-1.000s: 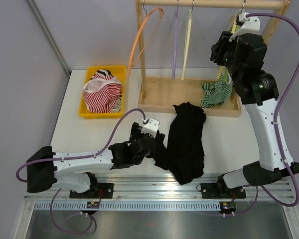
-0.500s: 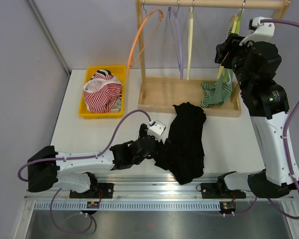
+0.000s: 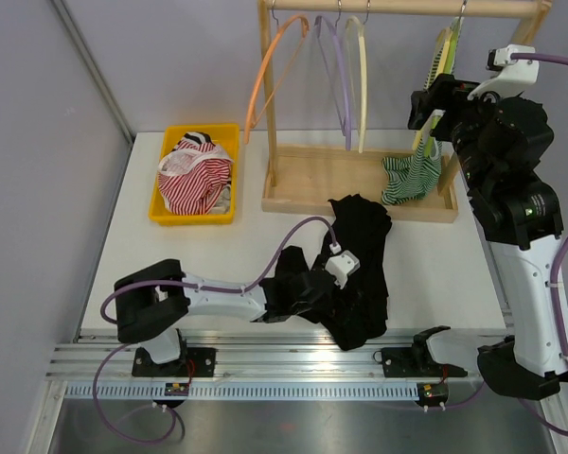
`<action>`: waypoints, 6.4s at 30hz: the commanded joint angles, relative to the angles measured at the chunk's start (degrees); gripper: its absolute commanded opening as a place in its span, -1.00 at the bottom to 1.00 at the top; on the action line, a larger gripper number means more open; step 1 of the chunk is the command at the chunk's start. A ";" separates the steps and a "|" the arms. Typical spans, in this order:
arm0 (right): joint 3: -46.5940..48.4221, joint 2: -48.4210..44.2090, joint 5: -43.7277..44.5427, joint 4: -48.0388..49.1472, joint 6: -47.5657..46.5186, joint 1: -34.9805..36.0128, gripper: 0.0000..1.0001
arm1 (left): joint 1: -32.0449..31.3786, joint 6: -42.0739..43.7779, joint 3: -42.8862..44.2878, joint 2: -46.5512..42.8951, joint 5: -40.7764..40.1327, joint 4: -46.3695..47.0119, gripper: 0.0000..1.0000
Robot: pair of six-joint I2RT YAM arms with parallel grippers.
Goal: Remove the tank top from the hanger
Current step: Place the tank top into the basket, then grab a hanger with a tank top on it with the right arm
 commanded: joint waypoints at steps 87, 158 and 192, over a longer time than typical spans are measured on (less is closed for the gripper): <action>-23.59 -6.32 1.95 14.12 -0.68 -0.15 0.99 | 67.12 9.30 60.73 10.28 -17.87 -30.01 -1.00; 30.72 24.61 5.29 -14.62 -1.73 -4.64 0.48 | 51.66 5.42 45.33 -18.54 -18.48 -45.75 0.98; 26.68 24.88 7.22 -13.04 -3.85 -7.80 0.49 | 50.16 6.65 43.75 -21.00 -20.77 -44.95 0.98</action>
